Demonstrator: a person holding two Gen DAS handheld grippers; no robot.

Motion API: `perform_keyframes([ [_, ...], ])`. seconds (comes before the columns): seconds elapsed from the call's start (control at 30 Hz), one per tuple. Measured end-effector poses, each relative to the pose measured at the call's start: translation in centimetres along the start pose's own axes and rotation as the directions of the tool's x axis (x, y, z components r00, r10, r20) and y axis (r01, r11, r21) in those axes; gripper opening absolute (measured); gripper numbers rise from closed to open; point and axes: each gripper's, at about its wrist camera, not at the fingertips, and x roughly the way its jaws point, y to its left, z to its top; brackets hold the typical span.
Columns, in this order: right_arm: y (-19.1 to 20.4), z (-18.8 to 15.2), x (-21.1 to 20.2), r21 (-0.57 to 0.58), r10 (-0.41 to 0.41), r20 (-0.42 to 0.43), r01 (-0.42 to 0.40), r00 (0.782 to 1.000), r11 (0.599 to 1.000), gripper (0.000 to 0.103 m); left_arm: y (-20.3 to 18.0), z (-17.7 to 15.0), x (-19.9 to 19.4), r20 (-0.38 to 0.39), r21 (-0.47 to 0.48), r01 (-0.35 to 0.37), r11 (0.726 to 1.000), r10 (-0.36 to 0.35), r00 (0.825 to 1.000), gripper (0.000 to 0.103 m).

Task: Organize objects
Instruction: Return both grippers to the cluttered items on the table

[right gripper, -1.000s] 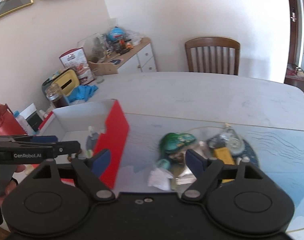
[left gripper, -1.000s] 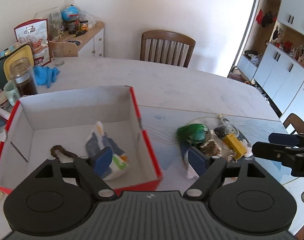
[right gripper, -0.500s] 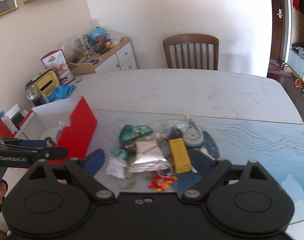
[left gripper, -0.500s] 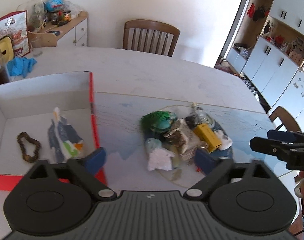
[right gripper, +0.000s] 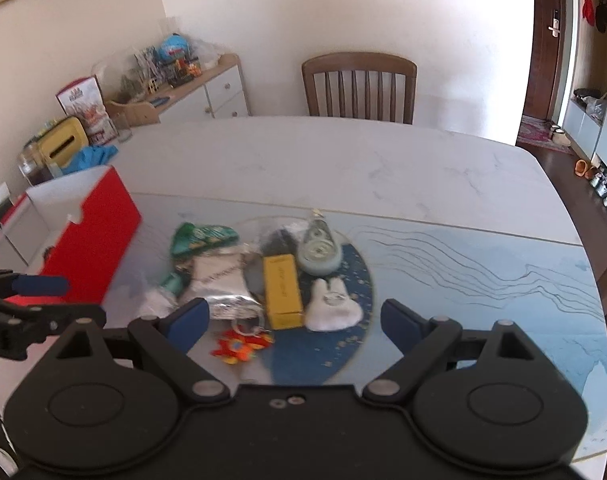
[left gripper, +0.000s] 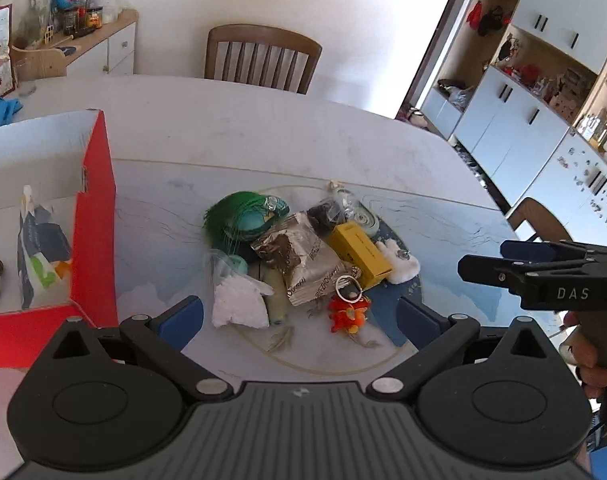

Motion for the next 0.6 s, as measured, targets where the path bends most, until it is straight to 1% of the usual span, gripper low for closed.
perform_keyframes([
  [0.1, -0.7, -0.2, 0.9, -0.014, -0.005, -0.013, 0.005, 1.0, 1.0, 0.092, -0.4, -0.4, 0.9, 0.015, 0.012, -0.048, 0.999, 0.048, 0.999, 0.103],
  [0.27, -1.8, -0.4, 2.9, -0.049, -0.016, -0.042, 0.014, 0.999, 0.999, 0.09, 0.3, -0.6, 2.5, 0.013, -0.007, -0.102, 0.995, 0.102, 0.995, 0.103],
  [0.37, -2.2, -0.5, 4.2, -0.068, -0.018, -0.066, 0.013, 0.998, 0.998, 0.089, 0.4, -0.7, 3.2, 0.026, -0.006, -0.146, 0.989, 0.146, 0.989, 0.103],
  [0.6, -2.5, -1.0, 6.9, -0.104, -0.009, -0.122, -0.004, 0.993, 0.995, 0.085, 1.0, -1.1, 5.4, 0.012, 0.009, -0.218, 0.976, 0.218, 0.976, 0.103],
])
